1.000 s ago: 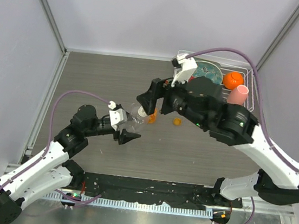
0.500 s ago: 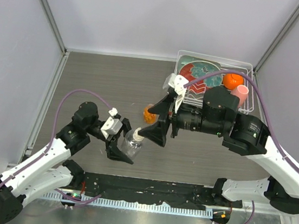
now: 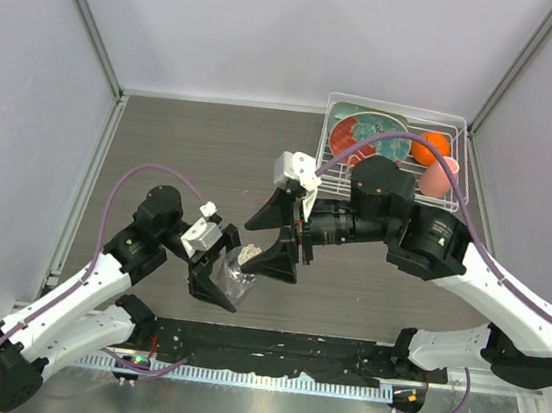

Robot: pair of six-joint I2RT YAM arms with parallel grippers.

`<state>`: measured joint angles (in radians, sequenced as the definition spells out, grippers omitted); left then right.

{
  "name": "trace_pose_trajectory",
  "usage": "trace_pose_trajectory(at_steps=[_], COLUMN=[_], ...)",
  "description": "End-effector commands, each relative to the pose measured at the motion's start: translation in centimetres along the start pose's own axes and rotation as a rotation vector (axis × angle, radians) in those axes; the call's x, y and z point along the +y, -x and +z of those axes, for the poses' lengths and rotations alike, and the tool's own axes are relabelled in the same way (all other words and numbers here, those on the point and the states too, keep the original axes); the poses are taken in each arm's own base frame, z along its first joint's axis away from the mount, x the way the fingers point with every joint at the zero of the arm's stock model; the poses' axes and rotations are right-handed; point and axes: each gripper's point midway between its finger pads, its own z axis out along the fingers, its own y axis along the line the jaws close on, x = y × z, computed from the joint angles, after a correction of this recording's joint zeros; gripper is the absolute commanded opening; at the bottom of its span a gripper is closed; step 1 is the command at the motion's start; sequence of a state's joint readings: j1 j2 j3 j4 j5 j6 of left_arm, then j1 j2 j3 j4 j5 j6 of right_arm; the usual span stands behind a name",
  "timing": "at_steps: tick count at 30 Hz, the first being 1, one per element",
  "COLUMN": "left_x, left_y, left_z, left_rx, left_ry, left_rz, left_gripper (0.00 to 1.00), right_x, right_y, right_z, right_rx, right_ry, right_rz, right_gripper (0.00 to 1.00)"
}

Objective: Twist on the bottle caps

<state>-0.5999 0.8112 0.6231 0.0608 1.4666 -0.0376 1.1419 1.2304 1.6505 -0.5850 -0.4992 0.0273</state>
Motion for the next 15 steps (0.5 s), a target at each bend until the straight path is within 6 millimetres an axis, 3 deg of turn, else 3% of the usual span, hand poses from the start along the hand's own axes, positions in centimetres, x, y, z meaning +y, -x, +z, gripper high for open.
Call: trace_pose_trajectory(at_steps=[1, 15], left_x=[-0.8, -0.4], left_y=[1.6, 1.8], left_z=[0.0, -0.1], left_rx=[-0.004, -0.008], left_ry=[-0.040, -0.008], left_rz=[0.040, 0.055], left_gripper=[0.08, 0.06], right_x=[0.8, 0.5], right_y=[0.8, -0.9], right_z=[0.4, 0.4], right_rx=[-0.035, -0.005], right_ry=[0.062, 0.051], right_rz=[-0.038, -0.004], right_gripper=[0.76, 0.62])
